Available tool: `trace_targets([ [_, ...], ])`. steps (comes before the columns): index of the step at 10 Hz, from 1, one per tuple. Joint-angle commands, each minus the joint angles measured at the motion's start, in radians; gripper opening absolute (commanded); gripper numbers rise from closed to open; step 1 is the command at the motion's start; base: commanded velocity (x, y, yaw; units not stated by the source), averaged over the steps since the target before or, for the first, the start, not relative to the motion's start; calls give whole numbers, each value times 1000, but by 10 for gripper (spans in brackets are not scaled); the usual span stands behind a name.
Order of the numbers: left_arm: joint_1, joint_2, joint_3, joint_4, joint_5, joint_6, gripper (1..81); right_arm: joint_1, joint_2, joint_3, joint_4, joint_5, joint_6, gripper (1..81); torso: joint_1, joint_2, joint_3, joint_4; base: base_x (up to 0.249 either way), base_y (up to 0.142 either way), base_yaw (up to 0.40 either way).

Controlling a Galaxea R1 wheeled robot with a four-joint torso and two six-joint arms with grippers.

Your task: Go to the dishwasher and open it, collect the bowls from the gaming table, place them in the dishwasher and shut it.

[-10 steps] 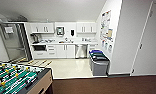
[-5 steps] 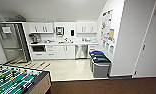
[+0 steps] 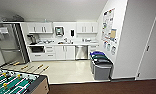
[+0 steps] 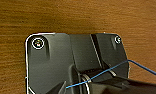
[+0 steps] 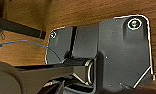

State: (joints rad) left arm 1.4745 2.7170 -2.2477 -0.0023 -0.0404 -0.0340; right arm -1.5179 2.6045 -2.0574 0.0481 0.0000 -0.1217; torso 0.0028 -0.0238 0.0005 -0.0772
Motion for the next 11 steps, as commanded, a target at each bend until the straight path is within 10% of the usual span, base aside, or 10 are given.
trace_targets([
  [1,-59,-17,10,12,37,0,811,54,-21,13,-5,-55,-1,811,0,0,0,0,206,0,0],
  [11,-55,-17,10,13,36,0,811,54,-16,13,-5,-55,2,811,0,0,0,0,236,0,0],
])
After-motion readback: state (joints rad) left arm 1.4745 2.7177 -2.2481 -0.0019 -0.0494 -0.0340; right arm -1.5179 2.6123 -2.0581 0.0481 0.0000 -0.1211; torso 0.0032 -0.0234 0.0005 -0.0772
